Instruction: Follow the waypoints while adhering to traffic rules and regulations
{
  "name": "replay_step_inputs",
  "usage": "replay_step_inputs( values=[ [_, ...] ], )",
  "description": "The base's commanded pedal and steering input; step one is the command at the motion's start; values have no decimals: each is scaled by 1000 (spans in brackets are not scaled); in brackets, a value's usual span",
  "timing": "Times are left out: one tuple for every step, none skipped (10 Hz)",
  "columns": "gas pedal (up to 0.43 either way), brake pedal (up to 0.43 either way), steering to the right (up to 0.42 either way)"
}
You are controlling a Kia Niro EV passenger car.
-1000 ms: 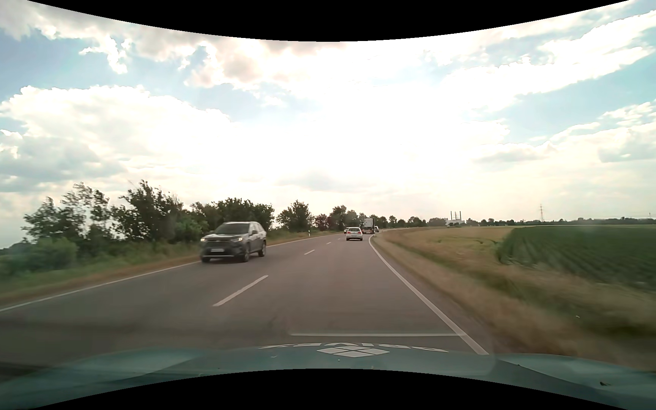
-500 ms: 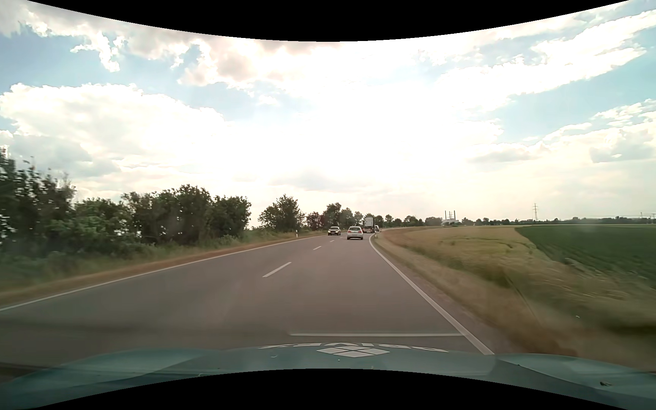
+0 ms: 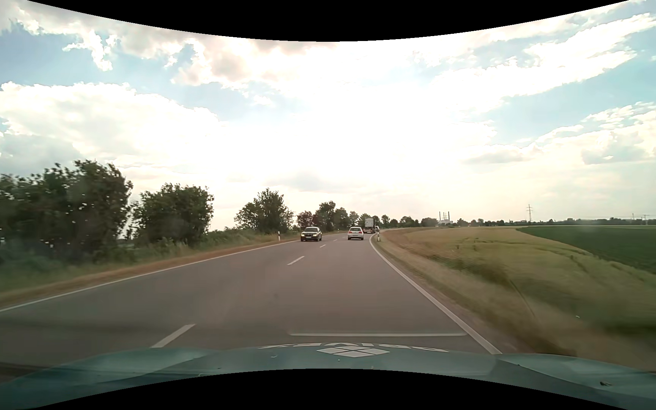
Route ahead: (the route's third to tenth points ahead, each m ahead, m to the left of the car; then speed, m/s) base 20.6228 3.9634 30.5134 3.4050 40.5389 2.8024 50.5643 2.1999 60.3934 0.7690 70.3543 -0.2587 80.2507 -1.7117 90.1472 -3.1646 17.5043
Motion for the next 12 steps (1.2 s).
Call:
replay_step_inputs(
  values=[
    [228,0,8],
    [228,0,9],
    [228,0,8],
    [228,0,8],
    [220,0,8],
    [220,0,8],
    [220,0,8],
    [220,0,8],
    [220,0,8],
    [220,0,8],
    [220,0,8],
    [220,0,9]
  ],
)
